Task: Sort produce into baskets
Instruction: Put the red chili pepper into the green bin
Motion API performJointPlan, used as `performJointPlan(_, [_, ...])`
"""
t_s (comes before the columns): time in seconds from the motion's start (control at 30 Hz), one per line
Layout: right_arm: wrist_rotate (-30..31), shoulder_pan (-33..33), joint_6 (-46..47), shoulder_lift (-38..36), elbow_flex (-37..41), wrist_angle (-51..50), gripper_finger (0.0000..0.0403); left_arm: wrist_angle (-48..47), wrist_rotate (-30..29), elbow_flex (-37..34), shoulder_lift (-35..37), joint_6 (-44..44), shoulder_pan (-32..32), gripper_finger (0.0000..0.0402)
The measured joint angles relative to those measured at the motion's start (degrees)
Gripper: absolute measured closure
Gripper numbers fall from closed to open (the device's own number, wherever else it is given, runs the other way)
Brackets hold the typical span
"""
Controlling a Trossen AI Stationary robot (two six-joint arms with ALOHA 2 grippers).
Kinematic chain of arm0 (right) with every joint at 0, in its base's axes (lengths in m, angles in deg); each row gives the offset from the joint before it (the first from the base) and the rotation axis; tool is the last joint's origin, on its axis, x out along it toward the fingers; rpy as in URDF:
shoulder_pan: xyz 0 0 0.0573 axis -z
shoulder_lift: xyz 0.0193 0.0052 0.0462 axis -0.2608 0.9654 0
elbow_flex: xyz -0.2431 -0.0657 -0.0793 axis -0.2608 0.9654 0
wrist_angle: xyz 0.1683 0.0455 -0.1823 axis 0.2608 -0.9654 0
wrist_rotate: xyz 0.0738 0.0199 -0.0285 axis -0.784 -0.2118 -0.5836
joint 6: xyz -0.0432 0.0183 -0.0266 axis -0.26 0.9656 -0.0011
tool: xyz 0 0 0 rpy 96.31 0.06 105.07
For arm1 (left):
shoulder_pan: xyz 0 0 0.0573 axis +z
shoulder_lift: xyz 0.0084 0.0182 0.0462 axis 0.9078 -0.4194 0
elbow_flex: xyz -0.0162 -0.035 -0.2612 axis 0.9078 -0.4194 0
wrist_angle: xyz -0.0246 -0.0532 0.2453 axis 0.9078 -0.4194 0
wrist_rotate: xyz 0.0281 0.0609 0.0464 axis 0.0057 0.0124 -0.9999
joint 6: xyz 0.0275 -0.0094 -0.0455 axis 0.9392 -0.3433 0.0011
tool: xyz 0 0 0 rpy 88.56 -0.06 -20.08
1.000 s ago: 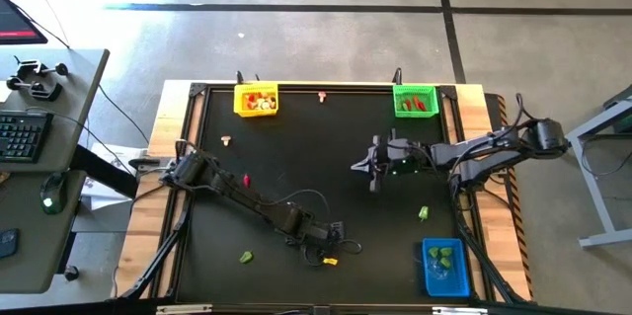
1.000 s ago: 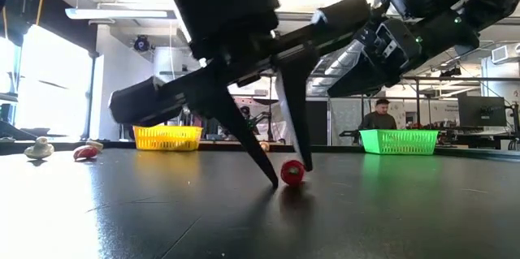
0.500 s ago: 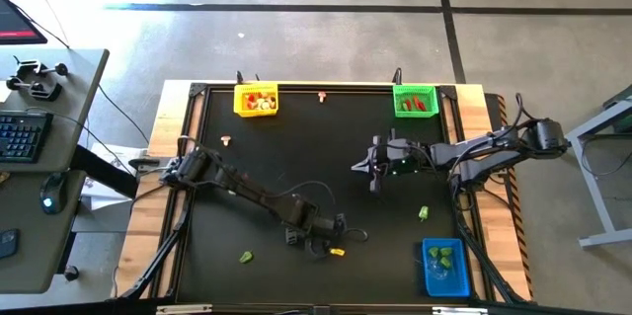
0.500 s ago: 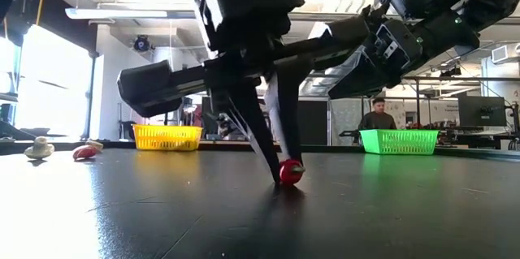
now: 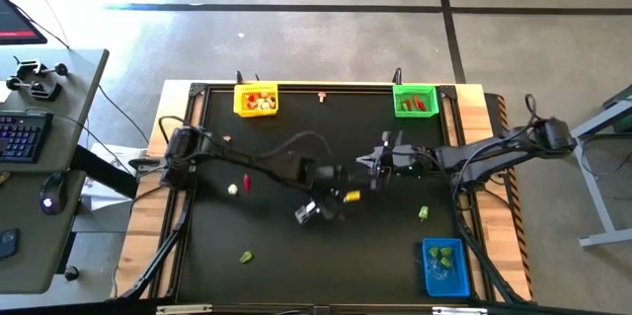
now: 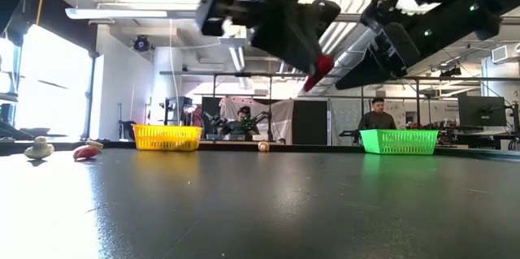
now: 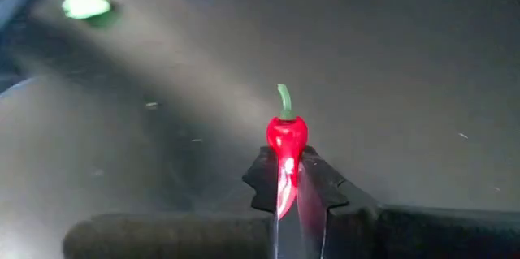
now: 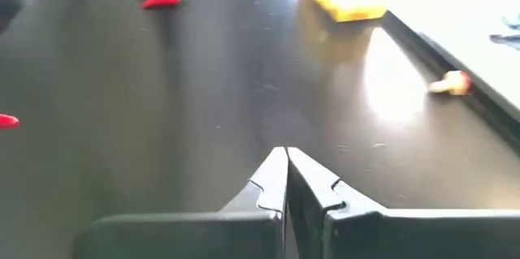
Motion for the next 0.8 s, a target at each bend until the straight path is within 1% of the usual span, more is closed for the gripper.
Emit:
performJointPlan(0.07, [2.0, -0.6, -0.4, -1.5, 0.2, -0.7, 0.0403, 1.2, 1.5, 0.0, 0.4, -0.6, 1.8, 0.04])
performJointPlan(0.23, [1.6, -0.4, -0.5, -4.7, 4.1, 1.5, 0.0403, 6.4, 3.2, 0.0, 0.4, -1.6, 5.8, 0.0401])
performJointPlan(0.3, [1.0, 0.1, -0.4, -5.8, 6.7, 4.7, 0.0403, 9.1, 4.3, 0.0, 0.4, -2.5, 7.4, 0.0401])
performJointPlan(0.43, [0.5, 1.0, 0.1, -8.1, 13.5, 14.3, 0.0403, 15.3, 9.0, 0.0, 0.4, -6.2, 11.0, 0.0401])
performJointPlan(0.6, [3.8, 0.3, 1.8, -12.5, 20.5, 23.5, 0.0403, 22.6, 10.9, 0.0, 0.4, -10.8, 15.7, 0.0401])
performJointPlan(0.7, [6.7, -1.4, 1.9, -15.8, 22.2, 23.1, 0.0403, 27.1, 14.3, 0.0, 0.2, -14.0, 18.6, 0.0401])
performJointPlan(0.8, [10.6, -3.9, 2.0, -18.7, 22.3, 19.2, 0.0403, 31.7, 16.0, 0.0, 0.1, -17.4, 21.0, 0.0401])
